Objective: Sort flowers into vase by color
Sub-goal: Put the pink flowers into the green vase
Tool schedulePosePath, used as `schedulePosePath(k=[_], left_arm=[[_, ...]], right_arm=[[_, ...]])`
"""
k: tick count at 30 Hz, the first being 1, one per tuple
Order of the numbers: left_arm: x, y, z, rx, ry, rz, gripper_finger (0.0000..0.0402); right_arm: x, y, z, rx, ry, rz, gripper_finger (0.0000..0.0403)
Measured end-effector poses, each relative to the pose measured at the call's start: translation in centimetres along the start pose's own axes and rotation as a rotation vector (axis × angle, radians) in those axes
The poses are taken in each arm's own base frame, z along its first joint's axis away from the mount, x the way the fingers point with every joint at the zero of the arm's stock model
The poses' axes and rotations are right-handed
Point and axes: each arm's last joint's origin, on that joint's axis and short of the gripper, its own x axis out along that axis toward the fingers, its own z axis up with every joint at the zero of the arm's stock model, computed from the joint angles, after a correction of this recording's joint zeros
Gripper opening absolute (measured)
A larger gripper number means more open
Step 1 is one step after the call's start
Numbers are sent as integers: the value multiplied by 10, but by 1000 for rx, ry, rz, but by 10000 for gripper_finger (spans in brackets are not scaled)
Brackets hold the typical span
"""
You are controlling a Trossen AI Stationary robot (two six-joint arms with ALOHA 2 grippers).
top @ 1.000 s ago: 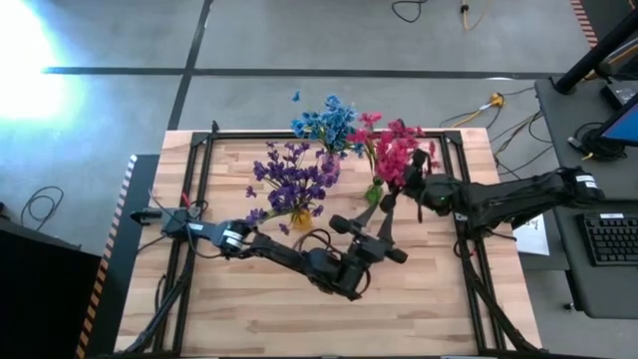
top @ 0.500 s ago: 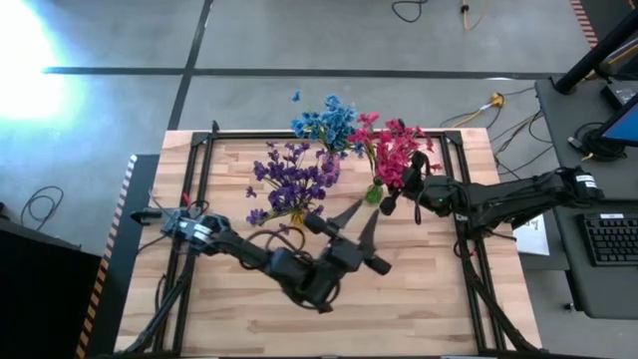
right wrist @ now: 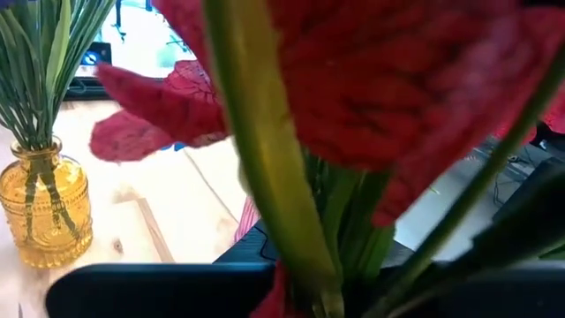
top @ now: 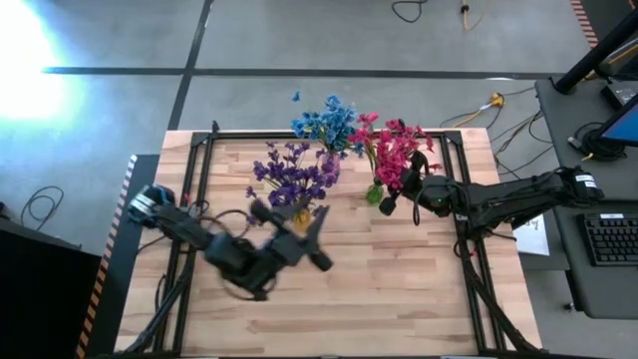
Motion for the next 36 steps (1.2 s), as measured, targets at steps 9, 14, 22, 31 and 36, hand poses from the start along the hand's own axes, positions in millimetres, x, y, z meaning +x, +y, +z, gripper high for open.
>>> schedulePosePath(k=[9,14,22,31,36], left_arm=[[-57,56,-5,-30,-70,-153,157],[-81,72,-37,-43,-83,-230,157],[-101,93,-103,-54,-76,-297,157],[-105,112,-142,-190,92,-227,157],[-104,118,-141,-290,156,-184,157]], right_arm=[[1,-1,-7,-17,54,-2,27],[0,0,-8,-13,59,-1,29],[0,0,-8,-3,63,2,76],[0,0,-4,25,54,3,130],[0,-1,1,23,80,4,163]])
